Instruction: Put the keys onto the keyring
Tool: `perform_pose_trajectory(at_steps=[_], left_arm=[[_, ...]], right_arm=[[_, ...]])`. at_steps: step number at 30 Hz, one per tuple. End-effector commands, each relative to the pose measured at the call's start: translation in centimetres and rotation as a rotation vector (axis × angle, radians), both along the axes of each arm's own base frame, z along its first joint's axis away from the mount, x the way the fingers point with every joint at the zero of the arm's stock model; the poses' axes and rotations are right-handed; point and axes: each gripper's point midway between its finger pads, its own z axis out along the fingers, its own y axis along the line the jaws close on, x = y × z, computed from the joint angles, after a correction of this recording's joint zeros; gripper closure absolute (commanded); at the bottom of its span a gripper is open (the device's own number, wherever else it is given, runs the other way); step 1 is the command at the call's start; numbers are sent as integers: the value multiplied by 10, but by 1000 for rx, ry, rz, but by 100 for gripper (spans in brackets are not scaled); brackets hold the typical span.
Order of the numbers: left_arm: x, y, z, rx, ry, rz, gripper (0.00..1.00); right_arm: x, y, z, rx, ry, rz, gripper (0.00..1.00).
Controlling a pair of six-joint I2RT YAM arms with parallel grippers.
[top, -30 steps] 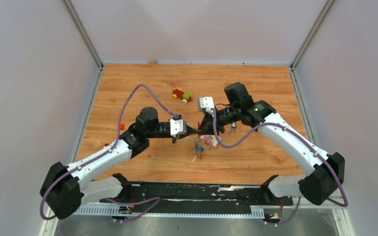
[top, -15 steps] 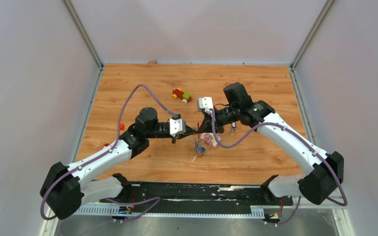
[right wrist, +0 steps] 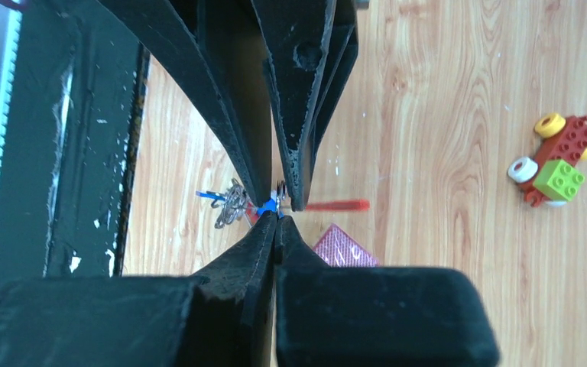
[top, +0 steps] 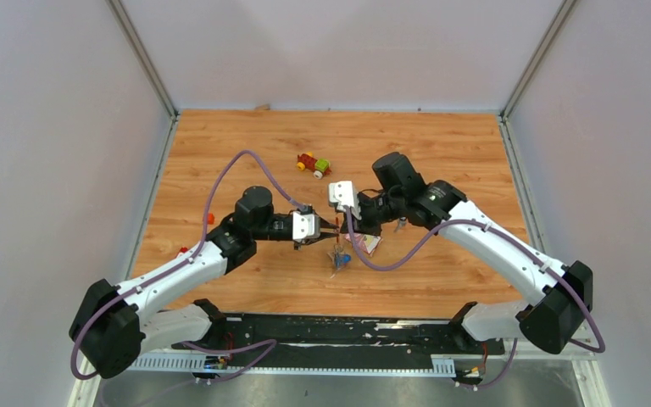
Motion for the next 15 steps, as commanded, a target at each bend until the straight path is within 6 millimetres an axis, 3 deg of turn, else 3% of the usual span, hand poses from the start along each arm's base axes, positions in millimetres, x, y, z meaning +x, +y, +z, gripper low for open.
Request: perform_pose_trajectory(at_steps=[1, 8, 15], left_arm=[[3, -1, 20, -20, -145, -28, 71], [5, -1, 16, -6, -176, -34, 71], [7, -3, 13, -9, -186, -38, 78]], right_arm=[[12, -7, 12, -64, -146, -52, 100], [7, -4, 12, -64, -187, -47, 100], [3, -2, 11, -31, -198, -35, 100]])
